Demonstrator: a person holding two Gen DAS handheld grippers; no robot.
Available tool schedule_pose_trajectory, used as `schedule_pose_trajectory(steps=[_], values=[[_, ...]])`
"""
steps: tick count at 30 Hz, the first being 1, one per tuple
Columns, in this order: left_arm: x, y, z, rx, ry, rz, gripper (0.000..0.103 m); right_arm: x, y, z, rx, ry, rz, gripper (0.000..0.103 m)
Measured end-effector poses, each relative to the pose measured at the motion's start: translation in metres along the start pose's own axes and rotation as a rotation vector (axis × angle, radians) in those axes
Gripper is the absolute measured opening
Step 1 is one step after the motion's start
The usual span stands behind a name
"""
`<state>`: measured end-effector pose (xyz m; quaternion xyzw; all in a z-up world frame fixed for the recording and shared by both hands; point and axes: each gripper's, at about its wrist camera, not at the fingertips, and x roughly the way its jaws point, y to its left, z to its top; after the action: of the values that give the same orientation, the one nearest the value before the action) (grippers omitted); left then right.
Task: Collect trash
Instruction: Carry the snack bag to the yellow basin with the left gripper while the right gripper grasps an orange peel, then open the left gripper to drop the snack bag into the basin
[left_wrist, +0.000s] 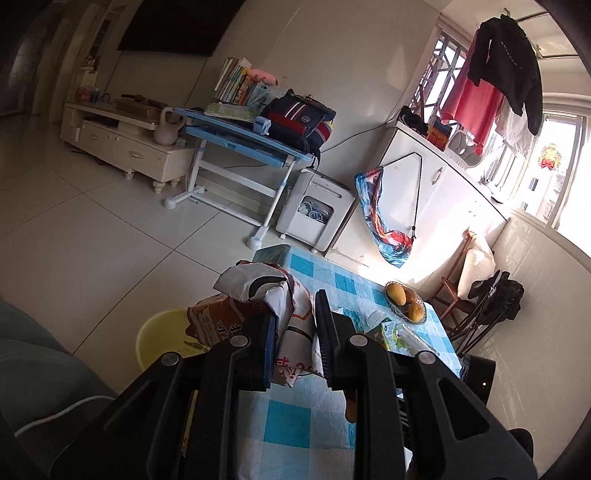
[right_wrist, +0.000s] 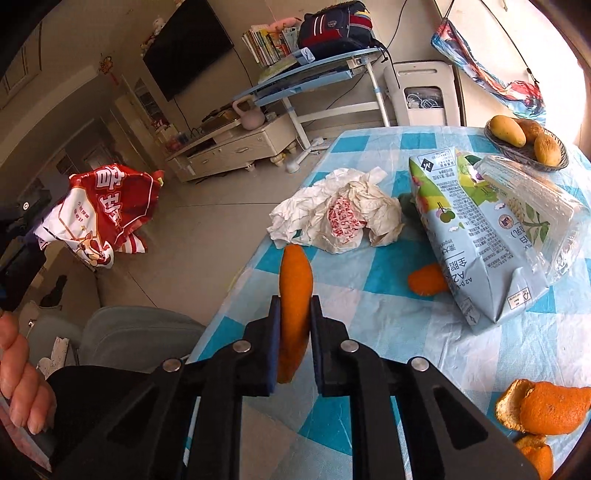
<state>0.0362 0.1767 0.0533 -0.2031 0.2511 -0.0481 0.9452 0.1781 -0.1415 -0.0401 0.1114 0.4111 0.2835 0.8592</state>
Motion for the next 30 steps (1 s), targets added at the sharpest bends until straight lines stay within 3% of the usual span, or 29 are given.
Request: schedule_pose_trajectory(steps=[4, 7, 13, 15, 17, 23, 25, 27, 30], values=[[0.012, 0.037, 0.017, -0.101, 0.037, 0.059, 0.019, 0.022, 0.027, 0.017, -0.042, 0.008, 0.065, 0.016], [0.017, 0.063, 0.025, -0.184, 0.030, 0.057, 0.019, 0.046, 0.046, 0.034, -0.068, 0.015, 0.100, 0.016], [0.031, 0.080, 0.035, -0.221, 0.012, 0.069, 0.019, 0.100, 0.078, 0.062, -0.105, 0.035, 0.145, 0.017], [0.038, 0.085, 0.037, -0.230, 0.021, 0.076, 0.019, 0.118, 0.080, 0.071, -0.112, 0.050, 0.116, 0.023], [0.051, 0.090, 0.042, -0.228, 0.048, 0.078, 0.019, 0.120, 0.077, 0.071, -0.105, 0.051, 0.098, 0.036], [0.105, 0.092, 0.041, -0.205, 0.197, 0.096, 0.019, 0.082, 0.057, 0.064, -0.075, -0.005, 0.112, 0.042], [0.124, 0.088, 0.039, -0.179, 0.255, 0.107, 0.023, 0.065, 0.049, 0.058, -0.070, -0.022, 0.114, 0.044], [0.140, 0.082, 0.036, -0.144, 0.297, 0.160, 0.041, 0.049, 0.043, 0.048, -0.073, -0.034, 0.110, 0.048], [0.142, 0.078, 0.032, -0.114, 0.288, 0.198, 0.059, 0.018, 0.033, 0.028, -0.090, -0.052, 0.092, 0.053]])
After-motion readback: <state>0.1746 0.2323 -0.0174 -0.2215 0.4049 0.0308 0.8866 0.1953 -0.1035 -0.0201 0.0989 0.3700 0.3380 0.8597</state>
